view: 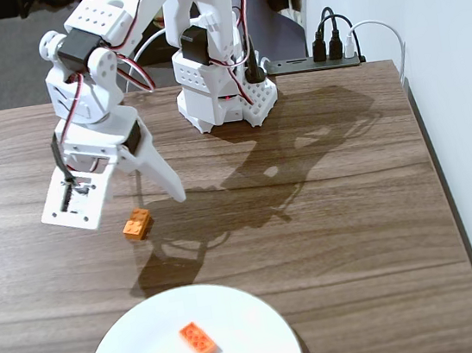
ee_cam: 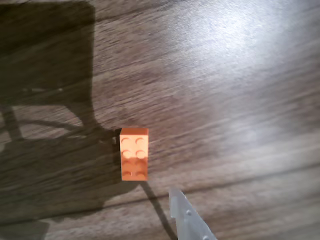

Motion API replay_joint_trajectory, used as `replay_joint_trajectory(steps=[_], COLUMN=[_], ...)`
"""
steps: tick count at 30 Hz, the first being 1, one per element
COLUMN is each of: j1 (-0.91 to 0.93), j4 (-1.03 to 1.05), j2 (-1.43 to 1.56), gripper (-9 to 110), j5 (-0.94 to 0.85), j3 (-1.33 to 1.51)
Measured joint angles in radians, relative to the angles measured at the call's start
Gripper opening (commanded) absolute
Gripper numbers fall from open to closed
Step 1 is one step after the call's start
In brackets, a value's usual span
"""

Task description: Grasp a lego block and put it on the plate.

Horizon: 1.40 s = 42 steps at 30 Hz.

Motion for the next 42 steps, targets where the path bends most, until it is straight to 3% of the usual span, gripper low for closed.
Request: replay_joint_trajectory(steps=[24, 42], j1=[0.000, 0.002], j4=[-0.224, -0.242], j2=[-0.044, -0.046], gripper=[41, 19], j5=[-0.021, -0.021], j3=[0.167, 0.173])
